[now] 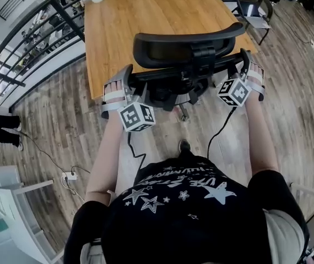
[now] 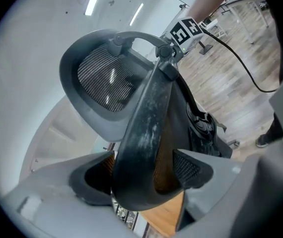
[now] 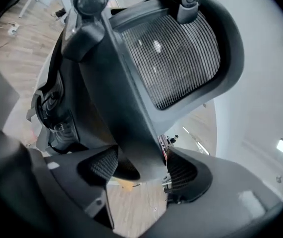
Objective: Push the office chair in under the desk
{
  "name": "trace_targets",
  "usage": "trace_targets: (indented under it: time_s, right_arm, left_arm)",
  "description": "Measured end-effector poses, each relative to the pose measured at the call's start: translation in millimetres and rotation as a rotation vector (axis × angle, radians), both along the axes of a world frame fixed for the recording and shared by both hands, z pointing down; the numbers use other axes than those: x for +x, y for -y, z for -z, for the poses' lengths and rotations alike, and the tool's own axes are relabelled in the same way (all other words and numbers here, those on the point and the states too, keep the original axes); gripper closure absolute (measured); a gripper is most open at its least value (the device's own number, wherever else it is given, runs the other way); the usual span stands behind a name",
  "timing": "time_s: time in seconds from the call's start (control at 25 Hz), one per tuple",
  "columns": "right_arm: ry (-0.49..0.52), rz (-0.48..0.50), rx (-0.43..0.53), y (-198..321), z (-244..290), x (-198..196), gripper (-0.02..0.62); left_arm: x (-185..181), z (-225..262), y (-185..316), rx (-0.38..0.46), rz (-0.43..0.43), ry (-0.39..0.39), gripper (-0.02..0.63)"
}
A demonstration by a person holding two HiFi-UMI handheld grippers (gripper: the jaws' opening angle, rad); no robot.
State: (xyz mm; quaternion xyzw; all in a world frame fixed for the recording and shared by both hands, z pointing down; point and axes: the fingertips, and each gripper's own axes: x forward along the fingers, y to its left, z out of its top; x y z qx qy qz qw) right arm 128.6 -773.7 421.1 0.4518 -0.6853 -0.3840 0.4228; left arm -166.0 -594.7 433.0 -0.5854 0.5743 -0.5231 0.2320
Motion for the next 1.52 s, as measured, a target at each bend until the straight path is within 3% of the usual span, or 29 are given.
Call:
trace_targets:
  time_s: [0.28,0.72,0.96,1.12,1.32,1.4,1.52]
  right_arm:
    - [0.072,-0.048,-0.005,-53,11,-2,0.285]
    - [0.346,-0.046,0.056,-149,76,-36,0.356]
    - [0.457,-0.037,0.017,-200,82,-61,0.425]
    - [0.521,-0.054,-0.006,-239,78,-72,0.479]
    - [0.567,-0.093,-0.009,-286,74,-80,0.515]
    - [0.586,-0.116,-0.003,-305,73,-79,0.546]
    - [0.606,-0.152,-0.004,-326,68,-72,0.592]
  left_arm:
    - [-12,10,-30,0.035,-0.018,-0.08,0.242]
    - [-7,51,-92,0.158,-0.09,-0.45,0.247]
    - [-16,59,-129,0.184,-0.118,-0.599,0.365]
    - [-16,61,-159,0.196,-0.17,-0.697,0.39]
    - [-20,55,-188,0.172,-0.196,-0.751,0.455]
    - [-17,54,-199,0.151,-0.216,-0.773,0.506]
    - [-14,47,-212,0.123,-0.219,-0.786,0.528]
